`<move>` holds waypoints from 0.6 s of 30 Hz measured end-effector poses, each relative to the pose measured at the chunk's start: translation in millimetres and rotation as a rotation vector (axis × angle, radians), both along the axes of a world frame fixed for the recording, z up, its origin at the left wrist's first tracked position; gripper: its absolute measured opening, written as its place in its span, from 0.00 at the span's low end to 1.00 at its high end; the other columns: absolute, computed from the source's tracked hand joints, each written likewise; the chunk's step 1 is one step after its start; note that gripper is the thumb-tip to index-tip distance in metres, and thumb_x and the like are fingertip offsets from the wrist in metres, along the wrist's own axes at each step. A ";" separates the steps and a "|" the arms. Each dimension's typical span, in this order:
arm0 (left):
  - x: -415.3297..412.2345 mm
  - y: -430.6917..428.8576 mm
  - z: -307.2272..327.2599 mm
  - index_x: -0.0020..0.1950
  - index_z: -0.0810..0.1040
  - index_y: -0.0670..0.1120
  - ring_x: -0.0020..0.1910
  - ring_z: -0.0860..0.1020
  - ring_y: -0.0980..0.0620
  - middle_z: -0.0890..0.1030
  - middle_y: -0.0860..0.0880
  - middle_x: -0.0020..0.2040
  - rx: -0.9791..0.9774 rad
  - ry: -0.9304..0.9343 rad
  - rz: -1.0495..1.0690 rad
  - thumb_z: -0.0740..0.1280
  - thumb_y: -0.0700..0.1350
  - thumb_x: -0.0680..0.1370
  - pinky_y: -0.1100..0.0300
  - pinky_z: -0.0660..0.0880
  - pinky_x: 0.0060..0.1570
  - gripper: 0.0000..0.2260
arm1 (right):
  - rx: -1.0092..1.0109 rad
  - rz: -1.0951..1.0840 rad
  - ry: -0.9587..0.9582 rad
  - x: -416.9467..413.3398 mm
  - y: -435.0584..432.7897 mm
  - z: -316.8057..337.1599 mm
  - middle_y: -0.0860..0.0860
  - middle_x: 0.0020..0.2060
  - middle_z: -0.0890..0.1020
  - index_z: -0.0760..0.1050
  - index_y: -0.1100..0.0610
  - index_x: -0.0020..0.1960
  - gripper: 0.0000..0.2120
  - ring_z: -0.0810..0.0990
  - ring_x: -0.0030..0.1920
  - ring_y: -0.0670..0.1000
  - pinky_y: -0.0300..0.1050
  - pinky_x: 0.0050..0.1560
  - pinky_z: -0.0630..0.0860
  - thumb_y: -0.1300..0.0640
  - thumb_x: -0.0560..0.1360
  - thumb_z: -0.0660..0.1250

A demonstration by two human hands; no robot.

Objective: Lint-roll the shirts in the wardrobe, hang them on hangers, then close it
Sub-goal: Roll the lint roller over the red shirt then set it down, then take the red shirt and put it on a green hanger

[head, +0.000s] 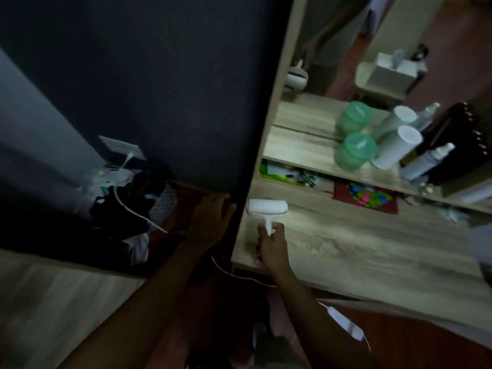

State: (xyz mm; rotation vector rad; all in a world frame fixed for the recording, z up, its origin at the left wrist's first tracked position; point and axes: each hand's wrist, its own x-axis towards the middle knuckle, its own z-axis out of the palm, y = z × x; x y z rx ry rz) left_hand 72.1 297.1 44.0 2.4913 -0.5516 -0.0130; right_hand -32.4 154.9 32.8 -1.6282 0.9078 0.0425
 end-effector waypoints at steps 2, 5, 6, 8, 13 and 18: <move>1.9 -40.3 -17.2 0.61 0.81 0.39 0.58 0.79 0.38 0.82 0.39 0.58 0.033 0.054 -0.054 0.57 0.58 0.78 0.50 0.74 0.59 0.26 | -0.029 -0.054 0.038 -3.0 -33.5 -15.5 0.61 0.45 0.79 0.65 0.56 0.57 0.14 0.79 0.35 0.58 0.41 0.21 0.72 0.47 0.81 0.62; 5.8 -88.3 -49.6 0.61 0.80 0.37 0.57 0.80 0.36 0.81 0.36 0.58 0.128 0.114 -0.124 0.57 0.58 0.78 0.46 0.76 0.57 0.27 | -0.093 -0.110 0.059 -6.8 -75.1 -34.9 0.57 0.45 0.79 0.66 0.60 0.61 0.15 0.77 0.36 0.53 0.30 0.23 0.68 0.49 0.82 0.61; 6.4 -101.6 -58.1 0.61 0.79 0.37 0.57 0.80 0.36 0.81 0.36 0.57 0.166 0.139 -0.156 0.57 0.58 0.78 0.45 0.76 0.56 0.27 | -0.106 -0.130 0.068 -7.7 -85.8 -40.1 0.54 0.46 0.78 0.66 0.60 0.62 0.16 0.76 0.38 0.52 0.27 0.25 0.67 0.49 0.83 0.61; 9.1 -124.5 -76.1 0.61 0.80 0.37 0.57 0.81 0.36 0.82 0.36 0.57 0.223 0.164 -0.199 0.58 0.58 0.78 0.44 0.77 0.55 0.27 | -0.103 -0.179 0.082 -8.7 -103.2 -52.0 0.53 0.48 0.77 0.65 0.60 0.62 0.17 0.78 0.44 0.52 0.27 0.32 0.70 0.48 0.82 0.61; 17.3 -158.7 -127.0 0.68 0.76 0.41 0.63 0.78 0.36 0.79 0.37 0.63 0.310 0.222 -0.250 0.59 0.60 0.77 0.40 0.75 0.58 0.29 | -0.149 -0.257 0.125 -5.4 -131.9 -83.5 0.61 0.54 0.82 0.67 0.60 0.62 0.18 0.81 0.54 0.62 0.51 0.53 0.75 0.48 0.81 0.63; 15.6 -176.0 -144.9 0.73 0.70 0.44 0.73 0.67 0.37 0.70 0.39 0.73 0.391 0.260 -0.238 0.54 0.62 0.77 0.36 0.60 0.69 0.31 | -0.175 -0.262 0.114 4.9 -147.7 -98.2 0.58 0.52 0.81 0.68 0.56 0.62 0.20 0.81 0.52 0.60 0.53 0.54 0.77 0.43 0.79 0.63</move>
